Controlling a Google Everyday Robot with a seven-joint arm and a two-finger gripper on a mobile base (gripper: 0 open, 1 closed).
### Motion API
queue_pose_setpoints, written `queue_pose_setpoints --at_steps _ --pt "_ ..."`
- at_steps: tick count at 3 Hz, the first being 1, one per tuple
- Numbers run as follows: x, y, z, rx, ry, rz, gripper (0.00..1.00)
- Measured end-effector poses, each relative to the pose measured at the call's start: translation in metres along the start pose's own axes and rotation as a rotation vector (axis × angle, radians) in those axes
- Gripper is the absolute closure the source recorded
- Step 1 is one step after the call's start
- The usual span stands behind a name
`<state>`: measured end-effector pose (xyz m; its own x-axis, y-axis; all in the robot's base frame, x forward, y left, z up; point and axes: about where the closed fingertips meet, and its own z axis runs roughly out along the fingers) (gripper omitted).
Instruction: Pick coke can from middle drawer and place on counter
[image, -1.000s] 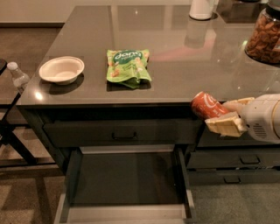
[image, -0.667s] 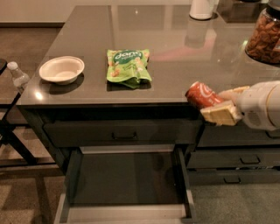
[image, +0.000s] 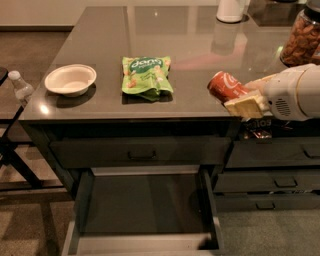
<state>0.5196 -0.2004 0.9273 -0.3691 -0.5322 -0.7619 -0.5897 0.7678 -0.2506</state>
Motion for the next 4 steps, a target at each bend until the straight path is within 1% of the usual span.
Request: queue_pose_setpoints --at_steps 1,2,3,4 --pt "-0.02 -0.015 0.016 -0.004 -0.008 0.025 1.0" --pt "-0.069 -0.034 0.053 -0.023 -0.017 0.041 1.0" --pt "-0.067 -0.034 0.052 -0.023 -0.016 0.041 1.0" --pt "-0.075 -0.041 0.07 -0.04 -0.003 0.039 1.0"
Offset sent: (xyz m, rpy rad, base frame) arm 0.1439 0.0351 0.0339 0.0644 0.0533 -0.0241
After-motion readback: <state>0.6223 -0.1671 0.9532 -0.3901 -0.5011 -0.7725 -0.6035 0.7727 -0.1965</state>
